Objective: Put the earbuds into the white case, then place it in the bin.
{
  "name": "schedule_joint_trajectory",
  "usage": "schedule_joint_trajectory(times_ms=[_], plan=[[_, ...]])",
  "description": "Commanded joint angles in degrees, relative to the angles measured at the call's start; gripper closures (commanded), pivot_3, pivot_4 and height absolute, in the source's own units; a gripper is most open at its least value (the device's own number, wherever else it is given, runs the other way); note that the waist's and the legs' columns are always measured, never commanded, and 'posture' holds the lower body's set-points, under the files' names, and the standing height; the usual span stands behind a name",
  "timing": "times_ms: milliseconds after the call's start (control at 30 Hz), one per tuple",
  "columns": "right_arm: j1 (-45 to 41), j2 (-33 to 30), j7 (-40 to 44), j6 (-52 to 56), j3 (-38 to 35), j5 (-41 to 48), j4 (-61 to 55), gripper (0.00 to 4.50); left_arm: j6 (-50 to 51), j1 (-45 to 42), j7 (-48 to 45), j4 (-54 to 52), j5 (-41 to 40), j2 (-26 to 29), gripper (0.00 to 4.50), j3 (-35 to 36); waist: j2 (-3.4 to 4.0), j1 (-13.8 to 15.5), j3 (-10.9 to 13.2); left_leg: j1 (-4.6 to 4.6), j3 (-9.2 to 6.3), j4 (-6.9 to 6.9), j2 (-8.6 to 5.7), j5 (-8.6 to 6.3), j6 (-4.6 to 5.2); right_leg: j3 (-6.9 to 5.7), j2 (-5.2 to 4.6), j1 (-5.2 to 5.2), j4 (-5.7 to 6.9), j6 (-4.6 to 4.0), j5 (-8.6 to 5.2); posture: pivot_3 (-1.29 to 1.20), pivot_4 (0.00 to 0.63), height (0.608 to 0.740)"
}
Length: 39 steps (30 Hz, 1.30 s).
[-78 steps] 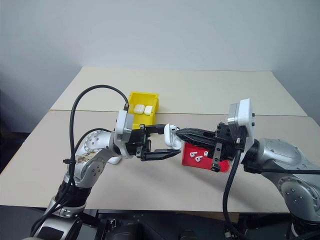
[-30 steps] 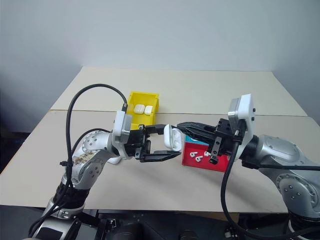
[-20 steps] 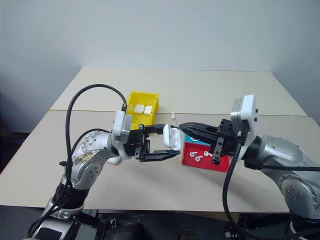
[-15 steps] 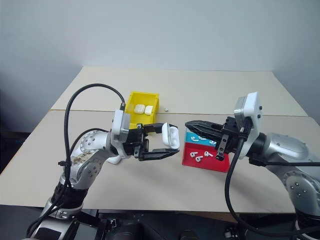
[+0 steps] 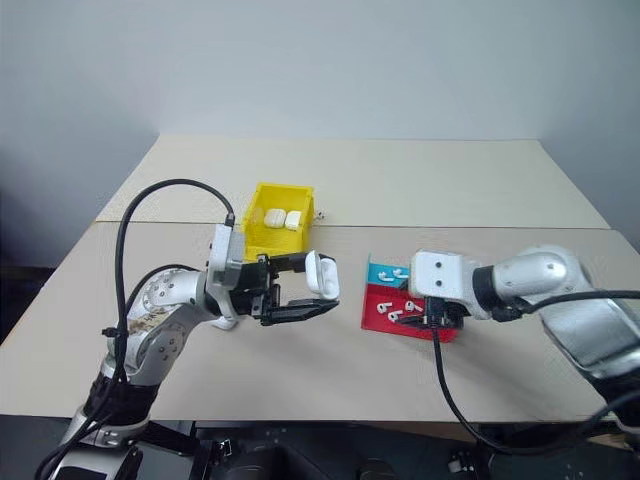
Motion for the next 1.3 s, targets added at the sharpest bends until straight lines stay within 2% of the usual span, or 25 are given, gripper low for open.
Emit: schedule_joint_trajectory(times_ms=[33, 133, 233, 600, 1000, 1100, 1233, 1300], plan=[[-5.3, 2.6, 6.4, -7.3, 3.4, -6.1, 5.7, 1.45, -1.3, 0.0, -0.3, -2.2, -0.2, -0.7, 1.7, -0.6, 0.0, -0.1, 0.0, -0.01, 0.0, -0.02, 0.0, 0.0, 0.0, 0.0, 0.0, 0.0, 0.0, 0.0, 0.0, 0.0, 0.15, 0.74], [-10.0, 5.9, 10.6, -10.8, 6.5, -10.5, 11.7, 1.45, -1.3, 0.1, 0.0, -2.5, -0.2, -1.0, 1.7, -0.8, 0.01, -0.3, 0.0, -0.01, 0.01, -0.02, 0.0, 0.0, 0.0, 0.01, 0.0, -0.01, 0.01, 0.0, 0.0, 0.0, 0.15, 0.74], [-12.8, 8.5, 13.9, -13.8, 8.1, -13.0, 16.5, 2.01, -1.1, 0.7, 0.5, -3.3, -0.3, -1.1, 1.7, -0.6, 0.02, -0.2, 0.0, -0.01, 0.01, -0.03, 0.0, 0.0, -0.01, 0.0, 0.0, -0.02, 0.01, 0.0, 0.0, 0.0, 0.15, 0.74], [-15.6, 15.8, 15.0, -21.1, 10.8, -21.9, 27.4, 2.01, -0.6, 3.2, 3.7, -6.2, -0.2, -0.7, 1.7, -0.2, 0.03, -0.2, 0.0, -0.01, 0.03, 0.02, 0.01, 0.01, -0.02, -0.01, 0.0, -0.01, 0.05, -0.01, 0.01, 0.0, 0.15, 0.74], [-16.2, 18.3, 15.7, -24.5, 10.5, -24.7, 31.9, 2.01, -0.4, 3.9, 5.5, -7.6, -0.4, -0.2, 1.7, -0.2, 0.04, -0.2, 0.0, 0.01, 0.03, 0.04, 0.02, 0.02, -0.03, -0.02, 0.0, 0.03, 0.07, -0.02, 0.01, 0.0, 0.15, 0.74], [-15.6, 18.4, 16.2, -24.5, 10.3, -24.5, 31.7, 2.58, -0.5, 4.1, 5.6, -7.8, -0.4, -0.1, 1.7, -0.1, 0.04, -0.2, 0.0, 0.02, 0.02, 0.04, 0.02, 0.01, -0.03, -0.02, 0.0, 0.04, 0.07, -0.02, 0.01, 0.0, 0.15, 0.74], [-14.8, 18.5, 16.0, -24.1, 10.1, -24.5, 31.0, 3.86, -0.4, 4.2, 5.8, -7.9, -0.5, 0.1, 1.7, -0.1, 0.04, -0.2, 0.0, 0.02, 0.02, 0.05, 0.02, 0.01, -0.03, -0.02, 0.0, 0.04, 0.07, -0.02, 0.01, 0.0, 0.15, 0.74], [-14.3, 18.5, 15.8, -23.5, 9.8, -24.3, 30.5, 3.88, -0.5, 4.0, 5.7, -7.7, -0.5, 0.2, 1.7, -0.1, 0.04, -0.2, 0.0, 0.03, 0.02, 0.05, 0.02, 0.02, -0.03, -0.04, 0.0, 0.07, 0.07, -0.02, 0.01, 0.0, 0.15, 0.74]])
